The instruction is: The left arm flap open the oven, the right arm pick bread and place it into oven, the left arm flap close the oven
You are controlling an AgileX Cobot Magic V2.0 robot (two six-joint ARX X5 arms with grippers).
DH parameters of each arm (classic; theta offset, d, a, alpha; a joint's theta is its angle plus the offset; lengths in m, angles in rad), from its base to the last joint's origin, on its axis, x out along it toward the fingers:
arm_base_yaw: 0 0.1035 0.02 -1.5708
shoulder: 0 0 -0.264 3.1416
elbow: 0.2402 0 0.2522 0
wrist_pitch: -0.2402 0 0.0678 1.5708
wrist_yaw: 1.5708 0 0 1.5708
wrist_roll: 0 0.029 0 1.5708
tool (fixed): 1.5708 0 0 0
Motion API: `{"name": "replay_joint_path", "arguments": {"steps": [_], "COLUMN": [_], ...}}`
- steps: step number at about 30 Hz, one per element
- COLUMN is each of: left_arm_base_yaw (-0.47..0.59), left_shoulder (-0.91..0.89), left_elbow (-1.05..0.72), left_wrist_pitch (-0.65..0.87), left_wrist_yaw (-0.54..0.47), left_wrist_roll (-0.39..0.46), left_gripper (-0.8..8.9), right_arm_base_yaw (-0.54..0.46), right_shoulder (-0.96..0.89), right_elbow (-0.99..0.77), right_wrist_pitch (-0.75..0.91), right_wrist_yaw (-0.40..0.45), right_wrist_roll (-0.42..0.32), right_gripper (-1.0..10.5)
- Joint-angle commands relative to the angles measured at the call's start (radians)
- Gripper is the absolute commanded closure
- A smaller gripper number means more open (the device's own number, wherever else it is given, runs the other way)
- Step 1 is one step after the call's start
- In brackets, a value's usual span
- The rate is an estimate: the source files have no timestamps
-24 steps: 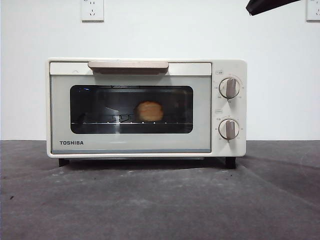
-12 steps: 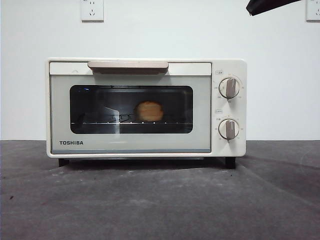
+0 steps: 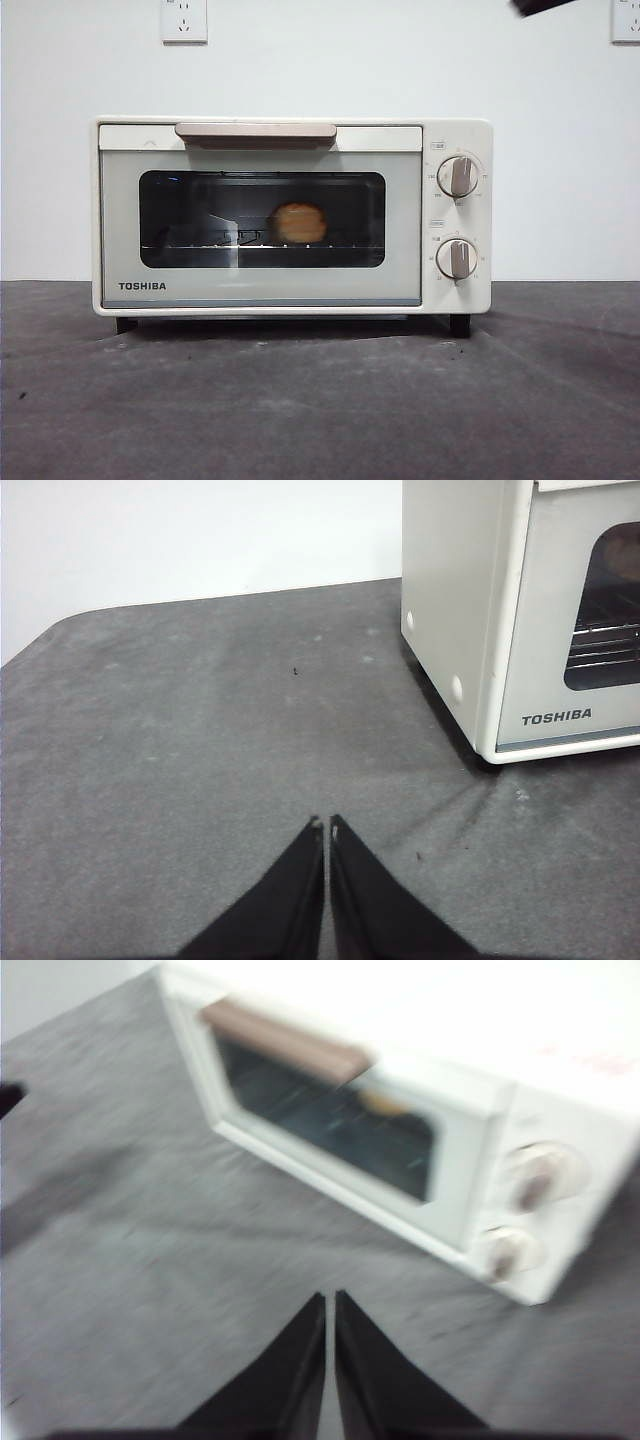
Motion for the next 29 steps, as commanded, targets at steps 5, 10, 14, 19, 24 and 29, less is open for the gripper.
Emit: {"name": "replay_joint_path", "arguments": {"steps": [5, 10, 14, 19, 24, 29], "left_arm_base_yaw": [0.002, 0.002, 0.002, 0.002, 0.002, 0.002], "left_shoulder": [-0.002, -0.002, -0.002, -0.002, -0.002, -0.002], "left_elbow": [-0.021, -0.021, -0.021, -0.021, -0.021, -0.021], "left_wrist_pitch": [-0.006, -0.006, -0.006, -0.006, -0.006, -0.006], "left_wrist_yaw": [-0.002, -0.002, -0.002, -0.002, -0.002, -0.002], "left_wrist_roll": [0.005, 0.005, 0.005, 0.005, 0.005, 0.005], "left_gripper": [7.94, 7.94, 7.94, 7.94, 7.94, 7.94], "right_arm_base_yaw": [-0.253, -0.439, -0.537, -0.599, -0.604, -0.604], "right_shoulder": [-0.159, -0.306, -0.428, -0.557, -0.653, -0.695], "right_elbow": [-0.099, -0.287, -0.428, -0.569, -0.671, -0.757], "right_wrist_pitch": [0.128, 0.311, 0.419, 0.488, 0.489, 0.501], "right_wrist_yaw": [0.002, 0.002, 0.003, 0.040, 0.116, 0.119], "right_wrist_roll": [-0.048, -0.046, -0.040, -0.035, 0.006, 0.063], "right_gripper": [9.4, 9.4, 9.4, 9.4, 9.4, 9.4]}}
